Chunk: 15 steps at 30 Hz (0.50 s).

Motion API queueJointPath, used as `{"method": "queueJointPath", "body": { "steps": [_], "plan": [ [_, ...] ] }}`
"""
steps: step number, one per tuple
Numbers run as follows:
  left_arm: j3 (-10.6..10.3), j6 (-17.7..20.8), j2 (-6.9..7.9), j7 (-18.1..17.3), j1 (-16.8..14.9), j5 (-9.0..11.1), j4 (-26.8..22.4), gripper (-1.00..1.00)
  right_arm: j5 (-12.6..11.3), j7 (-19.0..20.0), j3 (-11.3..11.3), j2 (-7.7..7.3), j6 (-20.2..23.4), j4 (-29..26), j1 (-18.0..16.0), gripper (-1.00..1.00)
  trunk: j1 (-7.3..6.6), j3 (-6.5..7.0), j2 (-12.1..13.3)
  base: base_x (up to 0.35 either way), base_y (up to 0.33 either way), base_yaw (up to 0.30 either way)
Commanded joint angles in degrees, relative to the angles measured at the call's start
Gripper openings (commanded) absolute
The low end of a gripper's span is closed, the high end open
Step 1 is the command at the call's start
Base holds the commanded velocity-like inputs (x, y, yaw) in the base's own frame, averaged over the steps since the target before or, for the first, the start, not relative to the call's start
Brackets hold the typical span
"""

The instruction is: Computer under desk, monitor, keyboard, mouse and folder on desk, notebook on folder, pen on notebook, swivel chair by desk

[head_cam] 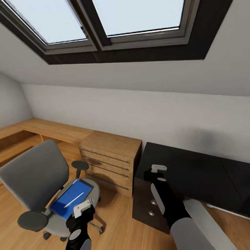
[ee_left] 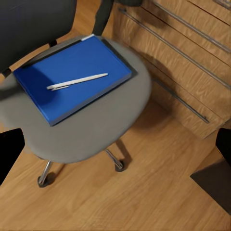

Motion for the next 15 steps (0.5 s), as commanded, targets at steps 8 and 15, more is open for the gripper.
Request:
{"method": "queueJointPath", "body": {
  "steps": [8, 15],
  "plan": [
    [-0.2, 0.3, -0.02, 0.4, -0.1, 0.1, -0.1, 1.00, -0.6, -0.3, 0.2, -0.04, -0.2, 0.6, 0.0, -1.00, 0.07, -0.13, -0.1, 0.333, 0.000, 0.000],
    [-3.3, 0.5, -0.01, 0.5, -0.1, 0.2, 0.0, 1.00, -0.4, -0.6, 3.4, -0.25, -10.2, 11.2, -0.2, -1.00, 0.07, -0.13, -0.1, 0.319, 0.000, 0.000]
  ]
}}
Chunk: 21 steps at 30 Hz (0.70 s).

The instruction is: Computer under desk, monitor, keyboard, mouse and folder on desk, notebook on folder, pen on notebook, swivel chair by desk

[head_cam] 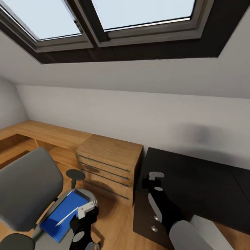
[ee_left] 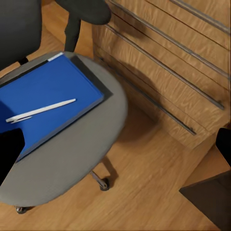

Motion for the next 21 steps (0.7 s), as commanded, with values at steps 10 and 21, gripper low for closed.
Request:
{"method": "queueJointPath", "body": {
  "steps": [10, 21],
  "plan": [
    [-1.5, 0.3, -0.02, 0.3, -0.1, 0.2, 0.7, 1.00, -0.7, -0.6, 0.4, -0.60, -8.9, 14.2, -3.2, -1.00, 0.06, -0.12, -0.1, 0.120, 0.000, 0.000],
    [-1.6, 0.1, -0.03, 0.3, -0.1, 0.0, 1.6, 1.00, -0.8, -0.6, 0.3, -2.41, -16.0, 22.4, -6.8, -1.00, 0.06, -0.12, -0.1, 0.107, 0.000, 0.000]
  ]
}}
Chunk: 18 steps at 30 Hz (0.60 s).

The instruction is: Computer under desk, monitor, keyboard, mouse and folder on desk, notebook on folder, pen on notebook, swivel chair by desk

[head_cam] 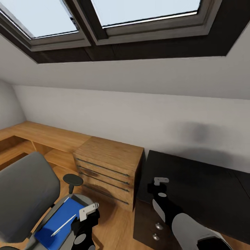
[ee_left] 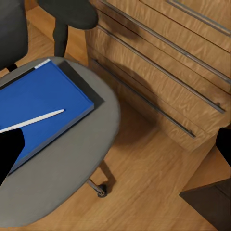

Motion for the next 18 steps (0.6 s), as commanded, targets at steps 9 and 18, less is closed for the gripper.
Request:
{"method": "queueJointPath", "body": {
  "steps": [9, 18],
  "plan": [
    [-0.2, 0.3, 0.06, 0.4, -0.1, 0.0, -0.1, 1.00, -0.7, -3.1, 0.4, -0.04, -0.6, 0.8, -0.2, -1.00, 0.06, -0.12, -0.1, 0.291, 0.000, 0.000],
    [-0.7, 0.4, 0.06, 0.9, -0.1, 0.1, -0.9, 1.00, -1.3, -6.0, 0.3, 0.02, 1.0, 1.9, -1.0, -1.00, 0.06, -0.12, -0.1, 0.047, 0.000, 0.000]
  ]
}}
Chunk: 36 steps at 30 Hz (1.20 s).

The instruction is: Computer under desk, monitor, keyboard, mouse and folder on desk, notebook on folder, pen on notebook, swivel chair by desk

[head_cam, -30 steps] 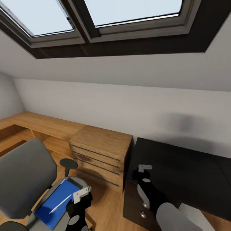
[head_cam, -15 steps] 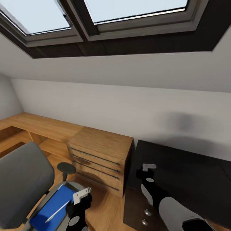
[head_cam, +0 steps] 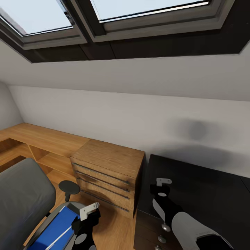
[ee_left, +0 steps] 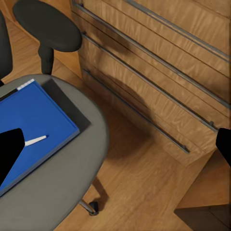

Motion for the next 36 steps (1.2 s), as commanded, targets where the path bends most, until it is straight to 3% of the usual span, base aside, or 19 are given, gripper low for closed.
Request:
{"method": "queueJointPath", "body": {
  "steps": [1, 8, 36],
  "plan": [
    [-0.2, 0.4, 0.07, 0.4, -0.1, 0.1, -0.2, 1.00, -0.7, -0.6, 0.4, -0.02, 0.2, 0.1, -0.1, -1.00, 0.03, -0.13, -0.1, 0.005, 0.000, 0.000],
    [-0.2, 0.4, 0.07, 0.4, -0.1, 0.1, -0.4, 1.00, -0.8, -2.2, -0.3, 0.04, 3.4, 0.1, -0.4, -1.00, 1.35, -1.20, -2.5, 0.001, 0.000, 0.000],
    [-0.2, 0.4, 0.07, 0.5, -0.1, 0.2, -0.4, 1.00, -0.9, -2.1, -0.3, 0.34, 3.5, 1.0, -0.5, -1.00, 7.50, -6.23, -13.8, 0.000, 0.000, 0.000]
  ]
}}
